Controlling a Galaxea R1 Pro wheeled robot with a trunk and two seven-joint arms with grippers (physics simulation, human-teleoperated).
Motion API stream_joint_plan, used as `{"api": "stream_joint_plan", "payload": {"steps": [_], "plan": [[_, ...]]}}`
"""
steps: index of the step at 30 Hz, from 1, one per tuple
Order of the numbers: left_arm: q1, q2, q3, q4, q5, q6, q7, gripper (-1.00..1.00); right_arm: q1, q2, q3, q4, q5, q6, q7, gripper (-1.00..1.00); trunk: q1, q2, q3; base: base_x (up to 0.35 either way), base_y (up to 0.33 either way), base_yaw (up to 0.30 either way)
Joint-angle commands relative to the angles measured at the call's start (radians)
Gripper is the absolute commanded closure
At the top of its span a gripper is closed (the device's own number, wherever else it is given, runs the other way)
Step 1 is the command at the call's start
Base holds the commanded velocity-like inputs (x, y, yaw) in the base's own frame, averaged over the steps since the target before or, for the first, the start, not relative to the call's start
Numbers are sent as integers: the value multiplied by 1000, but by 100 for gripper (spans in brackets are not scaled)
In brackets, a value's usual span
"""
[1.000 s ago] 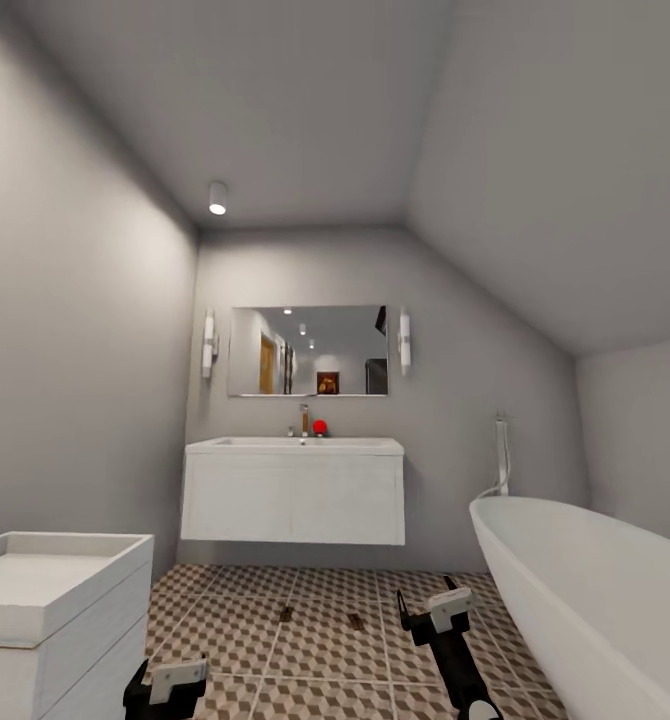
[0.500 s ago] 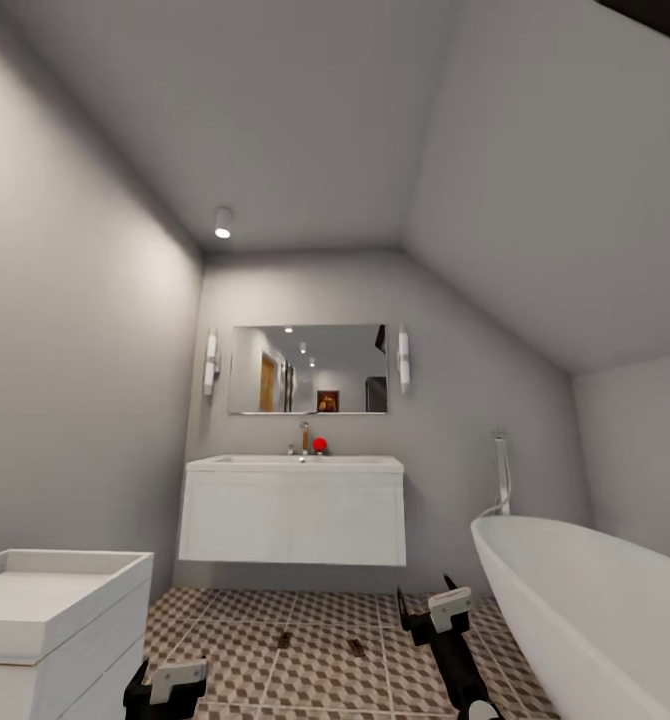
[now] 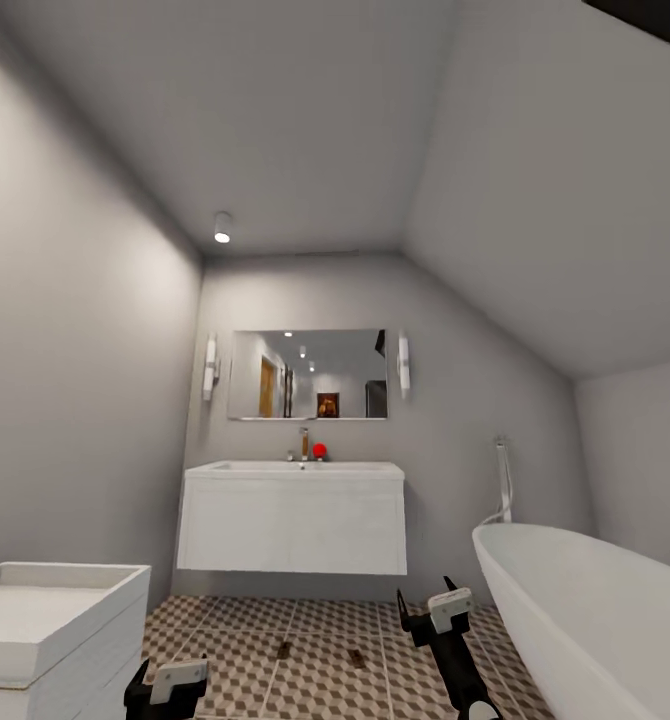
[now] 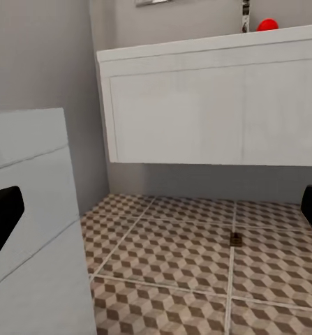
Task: Take the four mousetraps from the cabinet in the bathroom and place them on the bathroom floor. Make sure all four end up on the same floor surface, and ensure that at least two of them are either under or directly next to the same bathroom sink.
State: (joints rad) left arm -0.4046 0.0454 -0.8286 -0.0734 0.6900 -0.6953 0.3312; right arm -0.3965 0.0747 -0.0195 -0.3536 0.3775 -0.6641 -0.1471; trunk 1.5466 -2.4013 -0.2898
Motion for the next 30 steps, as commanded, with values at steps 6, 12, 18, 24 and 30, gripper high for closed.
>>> {"api": "stream_joint_plan", "payload": {"steps": [6,12,18,24,30], "plan": [[0,1,-8,-2,1,0,9,-100,-1,0,-2,3,11,-2,-8,-100,-23,41,17,0,0,0],[0,1,-8,-2,0,1,9,-100,-1,0,-2,4,11,-2,-8,-100,-46,83,36,0,0,0],[0,1,-8,-2,0,2,9,-100,-1,0,-2,4,11,-2,-8,-100,-69,125,55,0,0,0],[0,1,-8,-2,0,2,9,-100,-1,0,-2,4,11,-2,-8,-100,-92,167,74,0,0,0],[0,1,-8,-1,0,2,9,-100,-1,0,-2,4,11,-2,-8,-100,-115,209,92,0,0,0]]}}
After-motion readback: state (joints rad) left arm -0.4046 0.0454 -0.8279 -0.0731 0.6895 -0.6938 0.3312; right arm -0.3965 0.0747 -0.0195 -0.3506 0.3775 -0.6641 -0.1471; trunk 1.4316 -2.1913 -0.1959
